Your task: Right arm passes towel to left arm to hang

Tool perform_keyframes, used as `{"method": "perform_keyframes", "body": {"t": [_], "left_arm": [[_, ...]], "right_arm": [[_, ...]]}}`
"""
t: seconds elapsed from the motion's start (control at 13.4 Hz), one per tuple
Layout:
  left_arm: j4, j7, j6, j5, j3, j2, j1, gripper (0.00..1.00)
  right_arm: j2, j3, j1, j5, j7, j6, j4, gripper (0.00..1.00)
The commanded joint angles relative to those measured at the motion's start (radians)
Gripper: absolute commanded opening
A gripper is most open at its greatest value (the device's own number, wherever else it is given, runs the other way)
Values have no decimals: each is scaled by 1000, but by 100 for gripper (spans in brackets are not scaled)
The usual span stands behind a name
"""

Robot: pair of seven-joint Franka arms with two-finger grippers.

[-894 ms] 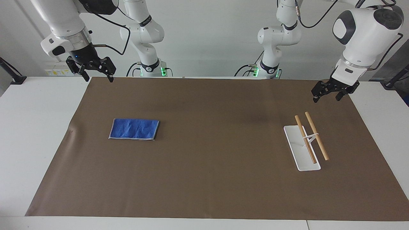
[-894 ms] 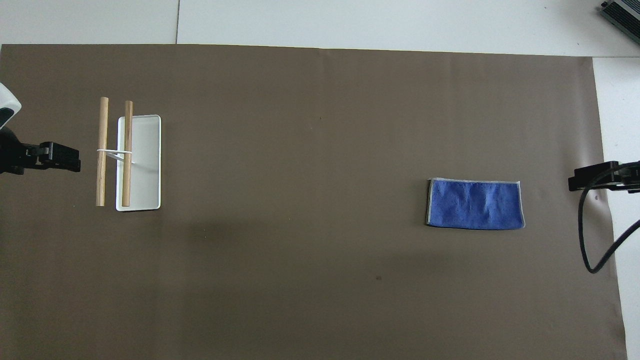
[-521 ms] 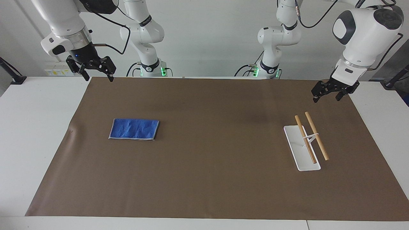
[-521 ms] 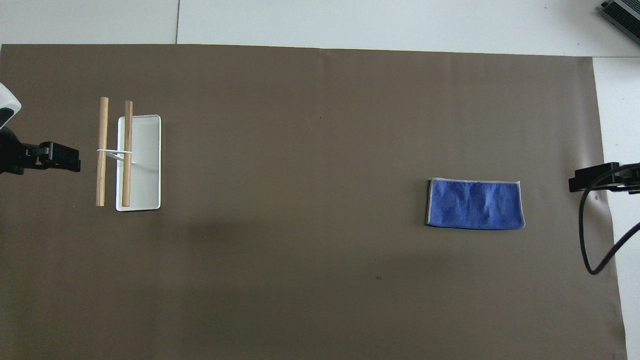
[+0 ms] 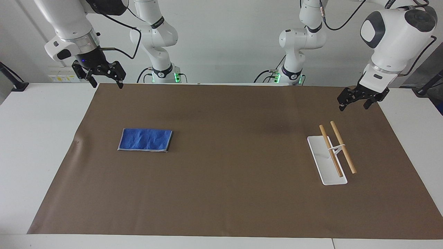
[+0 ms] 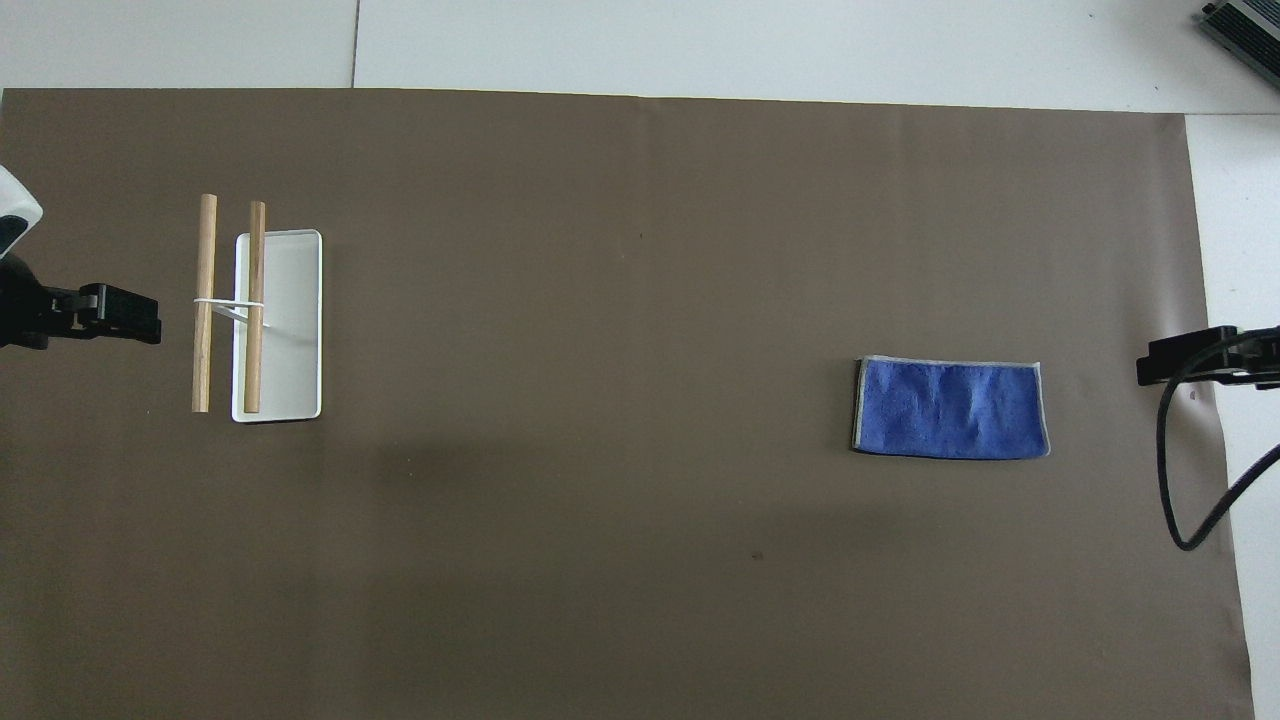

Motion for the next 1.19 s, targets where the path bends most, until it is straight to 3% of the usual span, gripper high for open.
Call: {"method": "perform_keyframes", "body": {"t": [0.0, 1.12], "left_arm": [[-12, 8, -1, -15, 2, -11, 3, 100], [-12, 8, -1, -15, 2, -11, 3, 100]], "right_arm": [[-31, 5, -4, -4, 2, 16, -21, 100], [-43, 6, -3, -2, 1, 1, -37, 100]]}}
